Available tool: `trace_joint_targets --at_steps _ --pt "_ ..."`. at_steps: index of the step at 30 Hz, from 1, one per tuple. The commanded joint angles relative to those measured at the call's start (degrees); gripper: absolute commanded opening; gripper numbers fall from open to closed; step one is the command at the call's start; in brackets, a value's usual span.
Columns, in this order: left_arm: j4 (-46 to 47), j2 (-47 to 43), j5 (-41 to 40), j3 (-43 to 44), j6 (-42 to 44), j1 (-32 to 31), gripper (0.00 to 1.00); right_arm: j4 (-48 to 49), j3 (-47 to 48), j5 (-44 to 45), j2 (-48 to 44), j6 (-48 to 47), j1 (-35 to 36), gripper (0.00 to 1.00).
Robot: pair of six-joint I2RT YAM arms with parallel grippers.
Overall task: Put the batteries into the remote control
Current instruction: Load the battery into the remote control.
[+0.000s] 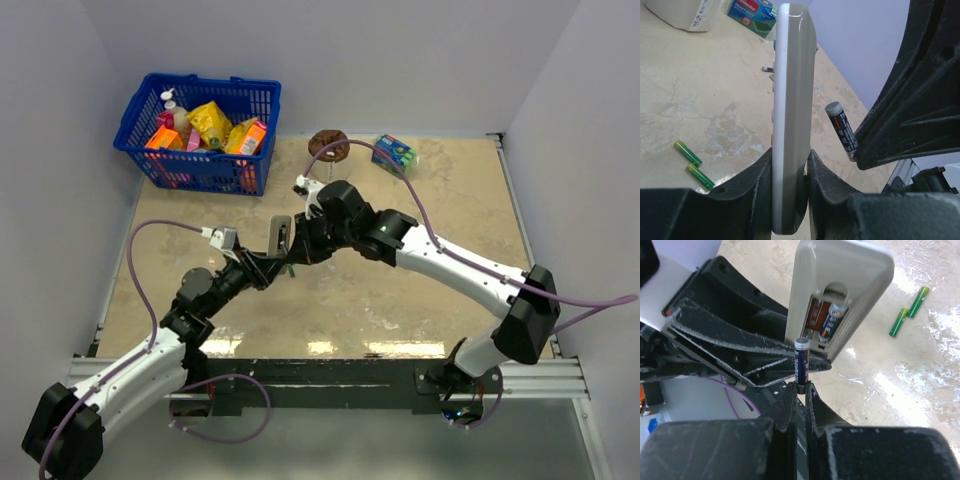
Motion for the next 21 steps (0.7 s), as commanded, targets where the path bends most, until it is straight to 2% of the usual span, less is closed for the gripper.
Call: trace_joint_targets --at_steps 1,12,21 --pt "6.52 -0.46 2.30 -0.90 1.80 0.17 0.00 1.41 3.08 -2.63 0.67 2.72 -1.44 0.00" --pt "7.93 -0.72 1.78 -1.43 0.75 -0.44 0.00 0.00 6.33 -2.72 3.83 4.30 -2.24 0.00" --pt "8.63 0.86 0.81 -1.78 -4.69 -0.97 0.00 -0.09 8.44 -0.96 5.85 5.97 -3.20 0.00"
